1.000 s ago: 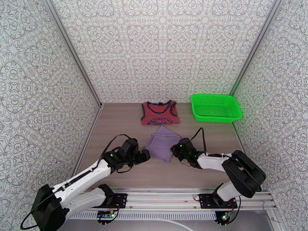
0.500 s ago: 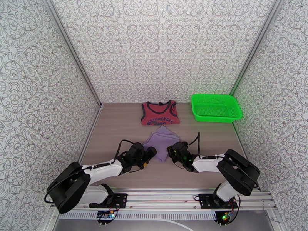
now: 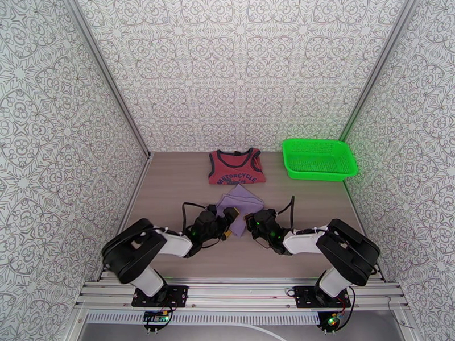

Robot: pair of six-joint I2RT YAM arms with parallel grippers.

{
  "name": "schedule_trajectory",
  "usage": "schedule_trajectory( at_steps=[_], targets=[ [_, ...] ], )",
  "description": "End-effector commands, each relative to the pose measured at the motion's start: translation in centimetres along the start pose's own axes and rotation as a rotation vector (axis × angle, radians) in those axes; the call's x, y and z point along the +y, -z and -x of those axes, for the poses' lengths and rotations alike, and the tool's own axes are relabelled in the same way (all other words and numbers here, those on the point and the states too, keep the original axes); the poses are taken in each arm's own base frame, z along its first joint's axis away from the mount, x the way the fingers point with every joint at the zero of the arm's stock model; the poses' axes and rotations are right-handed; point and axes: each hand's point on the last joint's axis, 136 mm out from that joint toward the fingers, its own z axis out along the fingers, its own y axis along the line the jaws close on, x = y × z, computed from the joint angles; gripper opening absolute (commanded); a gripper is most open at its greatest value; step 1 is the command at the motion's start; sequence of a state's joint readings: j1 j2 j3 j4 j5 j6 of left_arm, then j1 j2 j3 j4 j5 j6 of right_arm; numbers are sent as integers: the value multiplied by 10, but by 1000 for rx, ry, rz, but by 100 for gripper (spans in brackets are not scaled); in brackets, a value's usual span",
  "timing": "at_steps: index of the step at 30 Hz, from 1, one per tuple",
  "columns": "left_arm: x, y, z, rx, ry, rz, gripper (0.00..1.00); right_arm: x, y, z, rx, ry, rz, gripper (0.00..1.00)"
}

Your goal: Fold and stack the mixed laundry pile

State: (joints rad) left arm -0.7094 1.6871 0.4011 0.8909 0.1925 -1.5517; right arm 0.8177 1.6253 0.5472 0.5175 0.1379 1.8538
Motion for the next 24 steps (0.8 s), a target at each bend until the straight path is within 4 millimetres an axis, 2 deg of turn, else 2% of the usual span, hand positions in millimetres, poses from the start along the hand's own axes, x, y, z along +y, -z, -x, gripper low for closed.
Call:
schedule_trajectory(
  at_steps=[1,3,10,15,18,24],
  targets=[
    [70,-2,-8,14,97,156,96,5,1,-9,30,-10,21,0],
    [76,-1,-7,7,110,158,92,5,1,-9,32,-9,21,0],
    [86,5,-4,-20,115,189,60,3,-2,-11,42,-10,11,0],
    [87,12,0,-53,111,201,48,2,-3,-12,47,-11,8,0],
    [88,20,4,-83,101,221,30,1,-3,-11,44,-14,6,0],
    [81,28,14,-106,41,275,12,-1,-4,-15,63,-5,-3,0]
  ],
)
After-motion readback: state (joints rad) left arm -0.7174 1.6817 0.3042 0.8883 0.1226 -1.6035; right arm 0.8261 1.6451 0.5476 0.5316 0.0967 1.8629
